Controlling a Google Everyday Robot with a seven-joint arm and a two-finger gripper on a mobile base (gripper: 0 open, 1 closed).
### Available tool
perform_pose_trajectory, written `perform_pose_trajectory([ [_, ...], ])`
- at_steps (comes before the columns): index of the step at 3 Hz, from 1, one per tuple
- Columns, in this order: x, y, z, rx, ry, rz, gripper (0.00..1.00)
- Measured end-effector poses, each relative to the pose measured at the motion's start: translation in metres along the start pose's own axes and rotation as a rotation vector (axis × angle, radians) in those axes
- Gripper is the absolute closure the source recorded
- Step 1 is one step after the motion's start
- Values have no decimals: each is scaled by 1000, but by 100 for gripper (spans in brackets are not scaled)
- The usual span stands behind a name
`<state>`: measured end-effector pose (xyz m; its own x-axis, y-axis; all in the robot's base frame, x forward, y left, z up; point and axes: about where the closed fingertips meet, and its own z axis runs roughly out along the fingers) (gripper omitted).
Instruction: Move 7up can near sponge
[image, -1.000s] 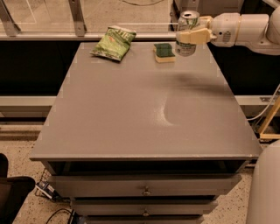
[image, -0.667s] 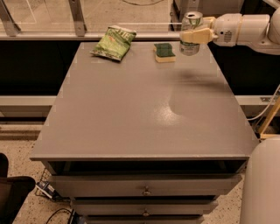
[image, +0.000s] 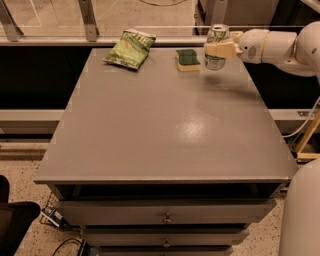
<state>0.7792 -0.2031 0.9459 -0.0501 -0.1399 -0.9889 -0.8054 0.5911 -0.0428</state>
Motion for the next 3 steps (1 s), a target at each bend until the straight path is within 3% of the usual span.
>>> perform_pose_trajectory([
  [1, 15, -6, 14, 36, -32, 33, 100],
  [3, 19, -23, -6, 145, -28, 17, 100],
])
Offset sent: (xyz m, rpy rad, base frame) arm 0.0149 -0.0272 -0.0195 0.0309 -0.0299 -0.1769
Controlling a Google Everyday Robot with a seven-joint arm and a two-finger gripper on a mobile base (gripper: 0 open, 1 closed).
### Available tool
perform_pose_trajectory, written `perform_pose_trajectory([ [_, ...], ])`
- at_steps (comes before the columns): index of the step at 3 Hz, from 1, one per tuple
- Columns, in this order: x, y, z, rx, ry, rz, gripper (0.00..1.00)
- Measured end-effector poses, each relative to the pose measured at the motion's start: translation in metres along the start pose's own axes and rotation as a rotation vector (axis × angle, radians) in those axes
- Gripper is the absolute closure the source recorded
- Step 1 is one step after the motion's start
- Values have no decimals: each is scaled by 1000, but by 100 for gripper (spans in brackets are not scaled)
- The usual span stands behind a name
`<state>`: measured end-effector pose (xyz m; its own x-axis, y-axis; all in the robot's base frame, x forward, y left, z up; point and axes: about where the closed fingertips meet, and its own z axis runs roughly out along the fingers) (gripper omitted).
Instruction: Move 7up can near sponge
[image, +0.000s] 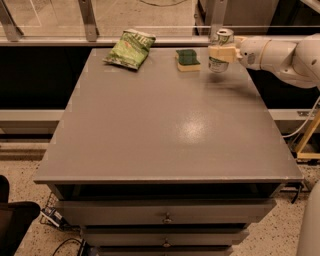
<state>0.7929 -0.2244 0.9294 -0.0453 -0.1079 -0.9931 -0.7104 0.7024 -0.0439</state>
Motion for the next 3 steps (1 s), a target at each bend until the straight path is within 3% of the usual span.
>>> perform_pose_trajectory([
  [3, -3, -15, 2, 66, -2, -39, 100],
])
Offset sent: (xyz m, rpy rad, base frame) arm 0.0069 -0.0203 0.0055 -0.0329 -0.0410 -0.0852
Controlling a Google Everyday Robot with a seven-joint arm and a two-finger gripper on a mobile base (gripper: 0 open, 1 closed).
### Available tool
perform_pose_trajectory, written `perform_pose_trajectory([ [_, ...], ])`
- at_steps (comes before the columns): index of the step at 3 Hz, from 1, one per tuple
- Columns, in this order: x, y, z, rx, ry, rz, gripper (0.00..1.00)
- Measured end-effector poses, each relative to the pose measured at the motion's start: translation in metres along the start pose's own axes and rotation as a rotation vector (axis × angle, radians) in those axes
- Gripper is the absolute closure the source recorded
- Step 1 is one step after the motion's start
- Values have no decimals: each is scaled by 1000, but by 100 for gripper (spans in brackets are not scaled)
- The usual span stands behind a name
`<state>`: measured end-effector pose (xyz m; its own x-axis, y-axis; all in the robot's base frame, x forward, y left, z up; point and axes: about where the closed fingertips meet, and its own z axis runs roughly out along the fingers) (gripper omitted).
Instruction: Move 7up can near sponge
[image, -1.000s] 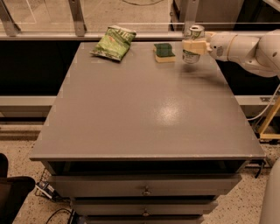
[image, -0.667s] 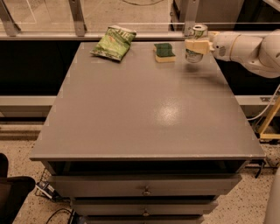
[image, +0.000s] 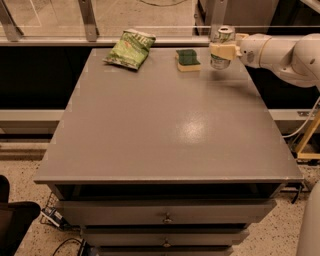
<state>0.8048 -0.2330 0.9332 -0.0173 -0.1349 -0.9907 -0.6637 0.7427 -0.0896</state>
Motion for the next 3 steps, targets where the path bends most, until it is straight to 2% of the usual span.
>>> perform_pose_trajectory([
  [1, 1, -4, 11, 6, 3, -8, 100],
  [2, 18, -13, 23, 20, 14, 2, 100],
  [3, 18, -13, 24, 20, 14, 3, 100],
])
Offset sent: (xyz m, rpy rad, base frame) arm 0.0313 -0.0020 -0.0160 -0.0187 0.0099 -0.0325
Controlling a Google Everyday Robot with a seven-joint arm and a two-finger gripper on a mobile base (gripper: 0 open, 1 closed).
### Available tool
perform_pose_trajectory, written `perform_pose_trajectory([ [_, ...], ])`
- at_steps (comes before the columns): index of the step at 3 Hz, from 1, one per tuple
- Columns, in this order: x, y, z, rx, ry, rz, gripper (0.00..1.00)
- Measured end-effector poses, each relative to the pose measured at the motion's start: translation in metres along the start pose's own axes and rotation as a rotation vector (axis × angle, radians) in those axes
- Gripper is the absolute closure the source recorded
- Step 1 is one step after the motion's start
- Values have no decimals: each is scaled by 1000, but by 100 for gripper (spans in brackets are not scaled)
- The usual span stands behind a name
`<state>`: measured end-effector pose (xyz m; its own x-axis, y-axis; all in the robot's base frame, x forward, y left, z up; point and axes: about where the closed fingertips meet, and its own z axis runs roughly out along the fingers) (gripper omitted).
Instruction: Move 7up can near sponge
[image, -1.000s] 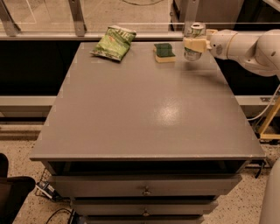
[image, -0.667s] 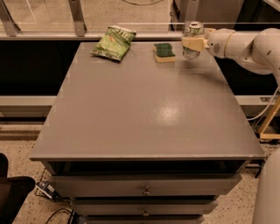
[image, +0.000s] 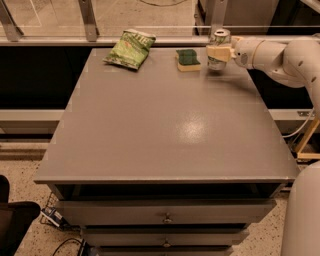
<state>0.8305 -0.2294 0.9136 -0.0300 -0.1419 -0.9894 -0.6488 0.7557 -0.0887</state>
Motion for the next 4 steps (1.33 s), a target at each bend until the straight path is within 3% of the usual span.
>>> perform_pose_trajectory([
  [1, 1, 2, 3, -5, 0, 1, 83],
  [4, 2, 8, 12, -18, 0, 4, 14],
])
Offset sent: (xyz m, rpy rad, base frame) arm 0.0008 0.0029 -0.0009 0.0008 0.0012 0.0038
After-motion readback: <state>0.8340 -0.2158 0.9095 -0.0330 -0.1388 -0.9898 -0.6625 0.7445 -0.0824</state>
